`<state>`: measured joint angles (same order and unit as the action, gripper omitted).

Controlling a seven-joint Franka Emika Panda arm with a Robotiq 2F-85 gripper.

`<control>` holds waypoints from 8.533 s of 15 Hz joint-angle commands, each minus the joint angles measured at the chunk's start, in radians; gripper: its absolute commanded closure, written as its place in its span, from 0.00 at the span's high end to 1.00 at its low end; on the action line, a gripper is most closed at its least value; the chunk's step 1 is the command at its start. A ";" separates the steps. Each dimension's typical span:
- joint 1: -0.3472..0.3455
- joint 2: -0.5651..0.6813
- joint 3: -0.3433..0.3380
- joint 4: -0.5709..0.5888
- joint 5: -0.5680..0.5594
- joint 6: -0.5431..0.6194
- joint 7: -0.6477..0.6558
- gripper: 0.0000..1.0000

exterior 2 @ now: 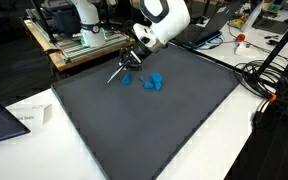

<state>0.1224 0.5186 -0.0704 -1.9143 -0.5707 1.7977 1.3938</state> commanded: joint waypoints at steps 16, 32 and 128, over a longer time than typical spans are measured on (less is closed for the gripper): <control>-0.034 0.227 -0.038 0.506 0.265 -0.397 -0.089 0.01; -0.115 0.206 -0.024 0.561 0.546 -0.337 -0.252 0.01; -0.281 -0.427 -0.052 -0.482 1.651 0.608 -1.865 0.01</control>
<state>-0.1617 0.1393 -0.1259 -2.3758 1.1053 2.4387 -0.4544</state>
